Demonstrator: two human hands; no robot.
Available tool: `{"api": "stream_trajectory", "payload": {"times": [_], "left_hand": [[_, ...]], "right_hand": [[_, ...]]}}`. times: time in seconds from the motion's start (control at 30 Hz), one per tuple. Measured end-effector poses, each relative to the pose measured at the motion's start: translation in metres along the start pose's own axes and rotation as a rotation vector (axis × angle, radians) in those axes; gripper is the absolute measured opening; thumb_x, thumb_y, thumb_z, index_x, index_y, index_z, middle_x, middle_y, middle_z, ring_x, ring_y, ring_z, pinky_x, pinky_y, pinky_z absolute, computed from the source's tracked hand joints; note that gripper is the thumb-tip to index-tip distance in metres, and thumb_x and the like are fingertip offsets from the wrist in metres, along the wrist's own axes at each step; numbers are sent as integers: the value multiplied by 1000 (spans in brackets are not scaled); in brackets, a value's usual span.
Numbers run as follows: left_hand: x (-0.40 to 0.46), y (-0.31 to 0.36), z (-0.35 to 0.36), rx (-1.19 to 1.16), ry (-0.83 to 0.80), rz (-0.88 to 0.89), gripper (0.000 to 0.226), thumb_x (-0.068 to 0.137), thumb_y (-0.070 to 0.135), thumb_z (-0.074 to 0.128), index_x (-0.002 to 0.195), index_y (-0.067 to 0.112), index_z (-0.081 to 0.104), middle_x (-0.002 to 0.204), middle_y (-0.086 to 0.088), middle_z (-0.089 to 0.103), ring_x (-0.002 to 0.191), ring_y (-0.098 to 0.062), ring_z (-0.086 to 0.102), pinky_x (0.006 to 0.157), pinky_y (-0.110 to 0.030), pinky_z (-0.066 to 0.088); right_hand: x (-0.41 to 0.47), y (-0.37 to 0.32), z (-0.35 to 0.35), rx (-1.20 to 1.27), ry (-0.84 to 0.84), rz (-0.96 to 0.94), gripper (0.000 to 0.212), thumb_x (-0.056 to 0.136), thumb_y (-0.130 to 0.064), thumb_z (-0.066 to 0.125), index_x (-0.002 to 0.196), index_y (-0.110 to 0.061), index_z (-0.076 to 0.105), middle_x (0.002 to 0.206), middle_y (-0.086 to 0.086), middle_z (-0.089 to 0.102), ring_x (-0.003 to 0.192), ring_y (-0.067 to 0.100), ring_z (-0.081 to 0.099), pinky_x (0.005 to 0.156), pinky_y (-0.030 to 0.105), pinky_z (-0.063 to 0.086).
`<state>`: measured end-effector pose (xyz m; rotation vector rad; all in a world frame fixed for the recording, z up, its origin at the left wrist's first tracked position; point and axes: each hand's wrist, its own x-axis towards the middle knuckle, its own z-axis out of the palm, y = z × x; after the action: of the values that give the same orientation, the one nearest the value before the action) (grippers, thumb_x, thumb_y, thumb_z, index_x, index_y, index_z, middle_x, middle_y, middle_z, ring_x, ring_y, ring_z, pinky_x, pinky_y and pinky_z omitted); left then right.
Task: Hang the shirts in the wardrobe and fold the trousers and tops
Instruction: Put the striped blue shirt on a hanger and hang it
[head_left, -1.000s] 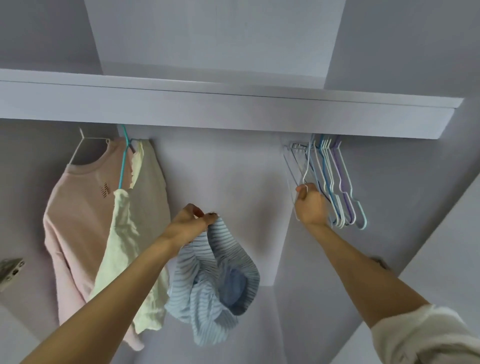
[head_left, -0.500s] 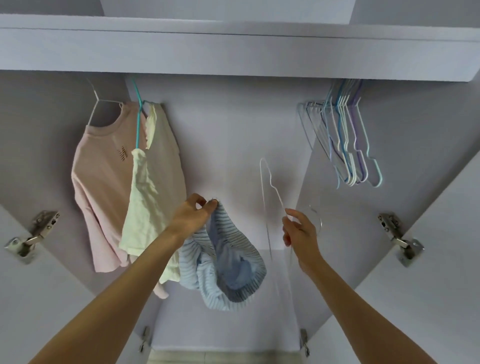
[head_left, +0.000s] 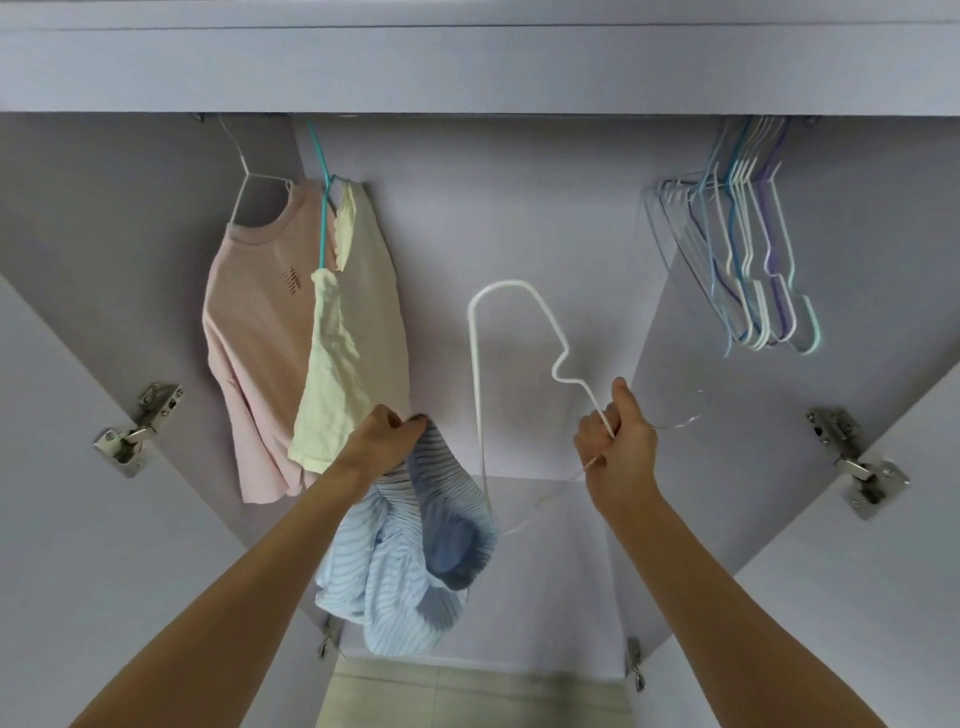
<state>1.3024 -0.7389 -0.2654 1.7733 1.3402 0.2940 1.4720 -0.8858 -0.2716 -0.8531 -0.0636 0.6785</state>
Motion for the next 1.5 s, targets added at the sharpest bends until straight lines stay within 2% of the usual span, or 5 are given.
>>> {"api": "stream_trajectory", "payload": {"times": [0.27, 0.9, 1.1, 1.27, 1.5], "left_hand": [[-36, 21, -33, -269, -236, 112, 22, 88, 29, 59, 101, 11, 62, 105, -11, 64, 98, -22, 60, 94, -37, 45], [-33, -24, -83, 315, -29, 38, 34, 83, 6, 49, 111, 27, 48, 109, -1, 56, 77, -12, 54, 66, -25, 48], [-42, -15, -82, -76, -135, 153, 63, 68, 66, 59, 124, 46, 39, 123, 13, 49, 111, -10, 50, 73, -18, 41], [-43, -47, -71, 458, -24, 356, 71, 84, 52, 57, 144, 33, 24, 149, 7, 30, 138, -13, 24, 113, -39, 21], [-33, -54, -40, 706, 370, 632, 32, 97, 26, 45, 125, 15, 54, 113, -3, 60, 108, -26, 55, 97, -40, 29]], "right_hand": [[3, 44, 27, 14, -22, 69, 60, 97, -21, 43, 40, -24, 27, 34, -7, 22, 29, 6, 17, 32, 17, 16], [19, 50, 30, -1536, -369, -951, 48, 80, -7, 57, 47, -14, 24, 32, 12, 26, 30, 18, 26, 39, 24, 25], [21, 58, 50, -1446, -478, -662, 51, 96, -20, 45, 51, -12, 25, 50, 23, 48, 51, 34, 47, 52, 35, 36], [17, 48, 60, -1381, -439, -525, 44, 97, -22, 43, 57, -6, 34, 77, 34, 60, 75, 43, 56, 65, 39, 34], [1, 32, 70, -1269, -607, -396, 37, 92, -27, 54, 59, -16, 41, 59, -1, 53, 55, 12, 44, 60, 29, 36]]}}
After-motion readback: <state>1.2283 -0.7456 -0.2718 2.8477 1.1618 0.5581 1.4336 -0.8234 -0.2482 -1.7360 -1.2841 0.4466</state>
